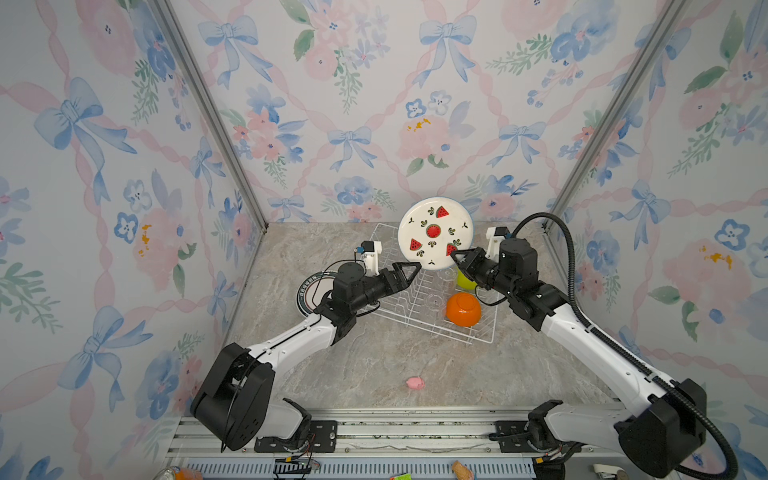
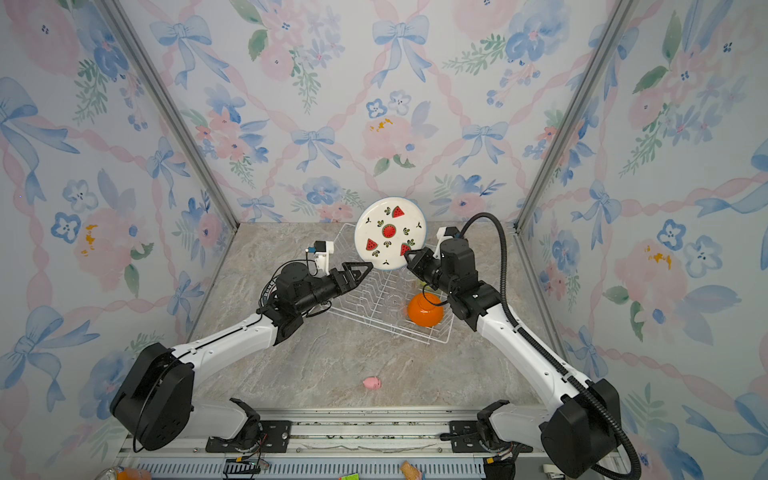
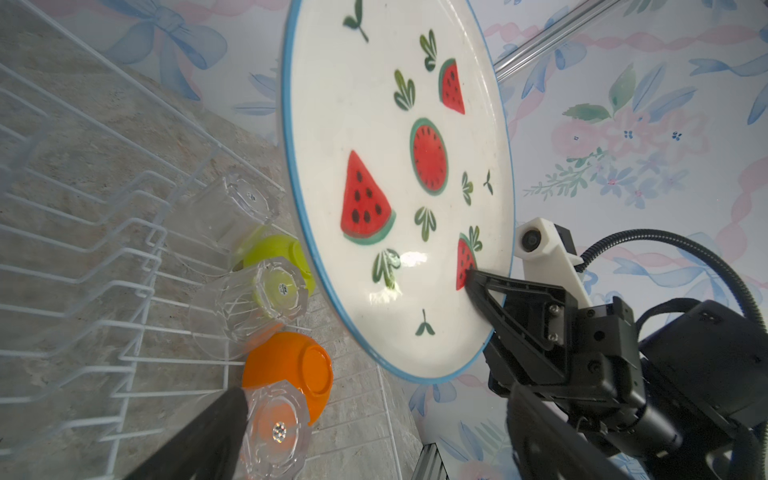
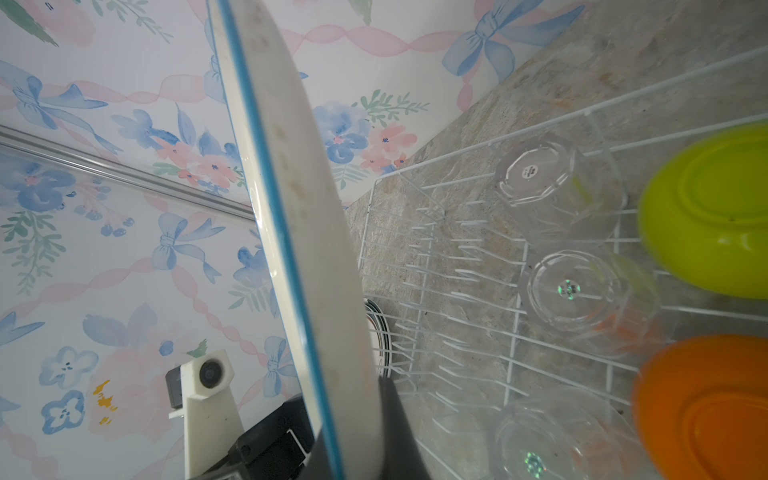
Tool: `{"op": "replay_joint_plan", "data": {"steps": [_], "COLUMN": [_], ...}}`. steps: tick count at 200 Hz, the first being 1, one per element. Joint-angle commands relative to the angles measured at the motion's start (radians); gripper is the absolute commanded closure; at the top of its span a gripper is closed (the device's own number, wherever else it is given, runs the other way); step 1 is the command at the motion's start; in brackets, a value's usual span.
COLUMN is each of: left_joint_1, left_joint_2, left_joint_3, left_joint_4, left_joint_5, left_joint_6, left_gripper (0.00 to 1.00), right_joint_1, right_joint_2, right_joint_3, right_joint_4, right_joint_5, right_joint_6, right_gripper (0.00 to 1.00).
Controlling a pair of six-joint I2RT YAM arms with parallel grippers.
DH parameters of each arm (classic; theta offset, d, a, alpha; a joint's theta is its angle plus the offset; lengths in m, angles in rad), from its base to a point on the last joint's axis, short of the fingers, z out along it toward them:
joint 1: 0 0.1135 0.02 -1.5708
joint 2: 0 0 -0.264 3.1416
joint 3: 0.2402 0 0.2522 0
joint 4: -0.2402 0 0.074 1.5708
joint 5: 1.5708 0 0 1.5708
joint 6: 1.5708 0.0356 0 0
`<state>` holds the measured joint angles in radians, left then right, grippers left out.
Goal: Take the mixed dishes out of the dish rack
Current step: 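Grasp the watermelon plate's rim with the left gripper while the right holds it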
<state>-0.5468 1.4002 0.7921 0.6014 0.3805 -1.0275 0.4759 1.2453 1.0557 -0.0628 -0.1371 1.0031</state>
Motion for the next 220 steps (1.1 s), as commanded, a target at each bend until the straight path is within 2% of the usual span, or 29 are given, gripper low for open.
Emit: {"op": "replay_joint_plan", "data": {"steps": [1,20,54,83,89,127,186,220], "left_joint_1": [0.013,0.029,0.067,0.083,0.085,0.094,0.111,0.113], "left_joint_2": [0.021,0.035,0.050,0.062,0.065,0.059,0.082,0.101], "left_joint_3": [0.035,0.039,0.030,0.032,0.033,0.026,0.022,0.028], "left_joint_4": [0.062,0.075,0.088,0.095,0.095,0.095,0.095,0.095], "left_joint_5": [0.019,0.021,0.018,0.023,0.026,0.029,0.037,0.035], "left_joint_6": [-0.026,-0.032,-0.062,-0.059,-0.059,-0.049,-0.051,-0.046], "left_gripper": [0.05,0.17,0.29,0.67,0.71,0.68,0.69,0.72], "right_joint_1": [0.012,0.016,0.021,0.029,0.030,0.049,0.072,0.081], "right_joint_2": [-0.048,-0.043,-0.023,-0.001,0.006,0.065,0.095,0.102], "right_joint_3": [0.004,-0.001,0.012,0.012,0.014,0.048,0.052,0.077], "right_joint_4": [0.152,0.166,0.158,0.180,0.186,0.183,0.189,0.130], "right_joint_5": [-0.034,-0.046,-0.064,-0.085,-0.093,-0.144,-0.175,-0.176], "right_joint_6": [0.036,0.053,0.058,0.075,0.077,0.070,0.073,0.049], "right_gripper": [1.00,1.00,1.00,1.00,1.00,1.00,1.00,1.00]}}
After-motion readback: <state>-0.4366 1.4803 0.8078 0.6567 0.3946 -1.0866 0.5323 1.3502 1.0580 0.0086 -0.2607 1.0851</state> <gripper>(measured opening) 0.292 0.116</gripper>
